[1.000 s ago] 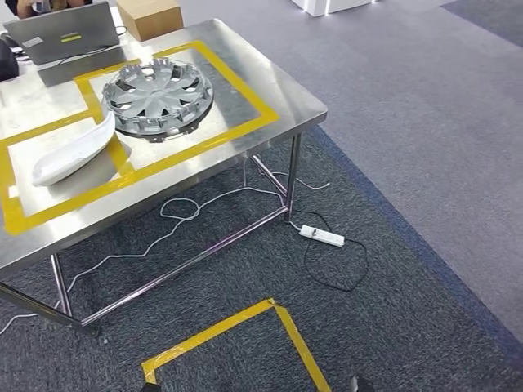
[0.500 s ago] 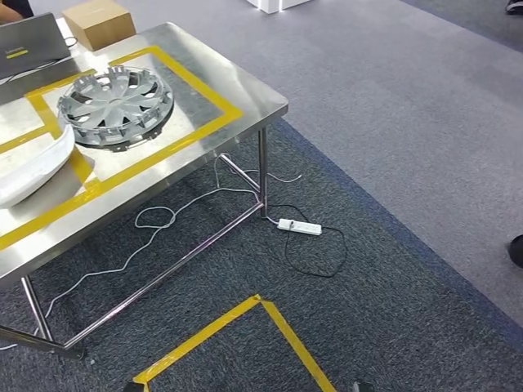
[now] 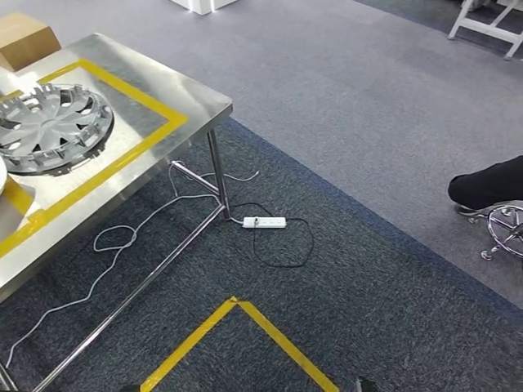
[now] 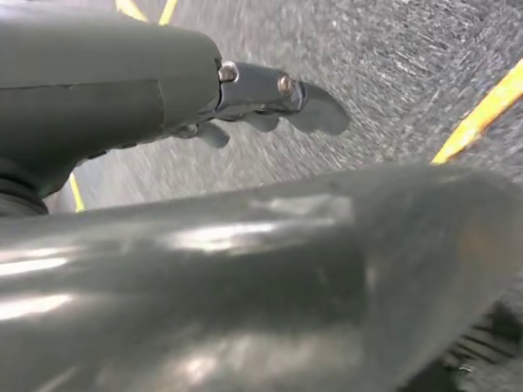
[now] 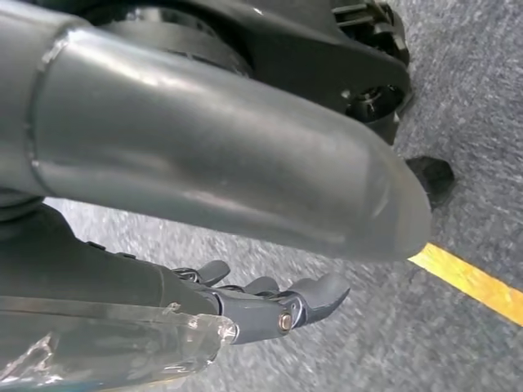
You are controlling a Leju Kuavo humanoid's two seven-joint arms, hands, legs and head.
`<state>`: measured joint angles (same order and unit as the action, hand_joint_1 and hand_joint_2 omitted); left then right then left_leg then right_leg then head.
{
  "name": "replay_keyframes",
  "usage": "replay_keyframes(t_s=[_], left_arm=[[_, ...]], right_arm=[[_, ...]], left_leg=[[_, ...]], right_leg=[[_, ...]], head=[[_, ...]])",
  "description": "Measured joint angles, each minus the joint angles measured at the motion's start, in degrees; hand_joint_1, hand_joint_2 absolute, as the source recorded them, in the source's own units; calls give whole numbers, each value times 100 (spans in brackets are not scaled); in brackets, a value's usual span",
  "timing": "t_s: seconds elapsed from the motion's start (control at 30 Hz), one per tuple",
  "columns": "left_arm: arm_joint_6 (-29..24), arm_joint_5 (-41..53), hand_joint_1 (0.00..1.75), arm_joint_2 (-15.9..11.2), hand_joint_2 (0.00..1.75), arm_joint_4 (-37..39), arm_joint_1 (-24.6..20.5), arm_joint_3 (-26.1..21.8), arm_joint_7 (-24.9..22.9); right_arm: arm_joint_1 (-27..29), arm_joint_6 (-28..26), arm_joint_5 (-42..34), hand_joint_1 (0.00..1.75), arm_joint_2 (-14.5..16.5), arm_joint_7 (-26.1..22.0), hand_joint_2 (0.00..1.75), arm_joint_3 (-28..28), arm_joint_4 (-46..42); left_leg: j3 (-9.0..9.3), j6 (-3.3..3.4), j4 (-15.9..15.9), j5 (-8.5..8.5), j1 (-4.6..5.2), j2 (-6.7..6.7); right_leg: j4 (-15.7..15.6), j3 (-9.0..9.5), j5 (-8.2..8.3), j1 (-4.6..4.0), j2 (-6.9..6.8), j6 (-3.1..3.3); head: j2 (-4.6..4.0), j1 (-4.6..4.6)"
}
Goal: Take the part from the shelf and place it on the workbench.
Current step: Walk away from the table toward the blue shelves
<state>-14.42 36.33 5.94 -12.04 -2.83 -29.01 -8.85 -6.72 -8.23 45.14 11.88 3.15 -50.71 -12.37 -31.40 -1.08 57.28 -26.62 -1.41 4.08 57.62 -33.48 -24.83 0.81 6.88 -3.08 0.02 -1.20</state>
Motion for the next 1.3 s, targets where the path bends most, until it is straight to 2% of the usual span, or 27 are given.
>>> replay_keyframes(t_s=[0.03, 0.1, 0.17, 0.23, 0.27, 0.3, 0.37, 0.43, 0.47, 0.53, 0.57, 0.63, 0.7, 0.73, 0.77, 0.8, 0.83, 0.9, 0.97, 1.0, 1.03, 1.07, 1.13, 1.17, 1.23, 1.27, 1.3], left_arm=[[45, 224, 0, 7, 0, -1, -17, 55, -3], [105, 621, 0, 19, 0, -1, -62, 213, -20], [86, 841, 0, 38, 87, 0, -93, 356, -71], [-3, 975, 0, 61, 175, 0, -98, 463, -145], [-44, 1034, 0, 75, 175, 0, -101, 510, -169], [-74, 1091, 0, 93, 175, 0, -108, 562, -175], [-83, 1180, 0, 135, 175, 0, -128, 658, -144], [-51, 1225, 0, 165, 175, 0, -143, 736, -105], [-29, 1232, 0, 174, 175, 0, -147, 763, -91], [40, 1223, 0, 190, 175, 0, -149, 796, -73], [96, 1219, 0, 197, 175, 0, -149, 804, -70], [219, 1222, 0, 204, 175, 1, -134, 811, -67], [290, 1232, 0, 205, 175, 4, -104, 814, -66], [304, 1233, 0, 208, 175, 5, -87, 814, -66], [310, 1234, 0, 210, 175, 6, -78, 815, -63], [312, 1235, 0, 212, 175, 7, -75, 816, -60], [312, 1235, 0, 213, 175, 7, -79, 818, -56], [313, 1236, 0, 213, 175, 7, -84, 820, -54], [336, 1257, 0, 213, 175, 7, -86, 830, -54], [356, 1274, 0, 211, 175, 7, -92, 839, -56], [379, 1292, 0, 209, 131, 7, -97, 849, -62], [396, 1306, 0, 206, 87, 7, -99, 858, -70], [422, 1320, 0, 202, 0, 7, -86, 870, -95], [436, 1325, 0, 200, 0, 7, -73, 879, -111], [470, 1330, 0, 199, 0, 7, -47, 894, -151], [489, 1333, 0, 198, 0, 7, -41, 897, -168], [504, 1338, 0, 198, 0, 7, -44, 897, -181]], right_arm=[[-6, -1, -41, 0, 10, 27, 0, -9, 0], [-26, -3, -137, 0, 33, 62, 0, -32, 0], [-75, -14, -245, 0, 63, 72, 0, -74, 0], [-108, -39, -357, 0, 97, 72, 0, -139, 0], [-104, -53, -405, 0, 111, 71, 0, -173, 0], [-94, -68, -443, 0, 122, 68, 0, -207, 0], [-88, -92, -488, 0, 135, 60, 0, -261, 0], [-108, -102, -504, 0, 157, 47, 0, -293, 0], [-116, -103, -505, 0, 169, 39, 0, -302, 0], [-113, -99, -495, 0, 180, 29, 0, -317, 0], [-110, -90, -485, 0, 179, 29, 0, -324, 0], [-120, -64, -462, 0, 178, 35, 0, -329, -1], [-138, -45, -448, 0, 178, 41, 0, -330, -1], [-140, -40, -443, 0, 178, 44, 0, -330, -1], [-136, -38, -440, 0, 178, 46, 0, -330, 0], [-131, -37, -438, 0, 178, 49, 0, -330, 0], [-129, -36, -435, 0, 178, 49, 0, -330, 0], [-137, -35, -431, 0, 178, 50, 0, -330, 0], [-147, -35, -429, 0, 178, 49, 0, -330, 0], [-145, -35, -429, 0, 178, 49, 0, -330, 0], [-137, -35, -429, 0, 178, 48, 0, -330, 0], [-128, -34, -428, 0, 178, 49, 0, -330, 0], [-135, -22, -415, 0, 178, 55, 0, -330, 0], [-150, -11, -402, 0, 178, 61, 0, -330, 0], [-179, 9, -369, 0, 178, 79, 0, -329, 0], [-184, 14, -354, 0, 178, 91, 0, -328, 0], [-185, 16, -341, 0, 176, 104, 0, -327, 0]], left_leg=[[-1, 49, -8, 14, 5, -61], [3, 142, -38, 39, 2, -181], [3, 193, -46, 39, 19, -326], [5, 210, -43, 32, 48, -494], [7, 214, -41, 28, 59, -564], [13, 214, -39, 25, 67, -626], [35, 195, -37, 9, 86, -725], [57, 145, -27, -13, 118, -814], [63, 118, -24, -16, 130, -856], [72, 60, -31, -14, 126, -936], [67, 30, -6, -49, 116, -912], [-85, -22, 342, -300, 100, -715], [-441, -41, 1102, -680, 93, -500], [-608, -42, 1437, -791, 93, -461], [-700, -40, 1606, -795, 92, -443], [-686, -36, 1550, -682, 90, -431], [-562, -31, 1278, -482, 83, -407], [-188, -31, 487, -111, 45, -213], [5, -12, 55, -8, 23, -41], [16, 15, 11, -23, 31, -41], [11, 53, 15, -11, 37, -88], [13, 94, 6, 1, 40, -140], [17, 175, -12, 18, 39, -263], [17, 204, -13, 16, 52, -332], [17, 233, -12, 7, 78, -482], [18, 238, -12, 3, 87, -552], [22, 238, -11, -2, 93, -614]], right_leg=[[-14, -25, 11, 14, 16, -38], [172, -151, -118, 14, -184, -90], [847, -466, -494, 4, -508, -117], [1564, -796, -788, 4, -633, -137], [1669, -832, -786, 4, -651, -137], [1518, -736, -671, 3, -671, -128], [733, -294, -325, -15, -830, -90], [139, 48, -127, -47, -981, -28], [49, 94, -109, -65, -1000, 3], [48, 73, -77, -72, -881, 67], [34, 67, -59, -64, -828, 102], [0, 66, -23, -37, -721, 170], [-4, 45, -8, -32, -608, 205], [-3, 36, -4, -34, -542, 211], [-2, 32, 0, -34, -475, 211], [-1, 30, 5, -32, -404, 205], [1, 30, 12, -26, -332, 194], [27, 12, 22, -24, -193, 148], [42, -33, 41, -27, -76, 79], [36, -54, 55, -24, -27, 38], [13, -77, 74, -9, 13, 3], [25, -105, 65, -4, -33, -25], [337, -286, -134, -10, -306, -67], [682, -449, -326, -16, -479, -81], [1471, -823, -688, -16, -623, -108], [1695, -923, -747, -15, -640, -114], [1698, -911, -697, -16, -651, -113]], head=[[0, 1], [0, 30], [0, 63], [0, 67], [0, 67], [0, 67], [0, 71], [0, 66], [0, 64], [0, 61], [0, 57], [0, 37], [0, 18], [0, 15], [0, 14], [0, 15], [0, 16], [0, 9], [0, 4], [0, 3], [0, 3], [0, 2], [0, 39], [0, 61], [0, 83], [0, 82], [0, 81]])
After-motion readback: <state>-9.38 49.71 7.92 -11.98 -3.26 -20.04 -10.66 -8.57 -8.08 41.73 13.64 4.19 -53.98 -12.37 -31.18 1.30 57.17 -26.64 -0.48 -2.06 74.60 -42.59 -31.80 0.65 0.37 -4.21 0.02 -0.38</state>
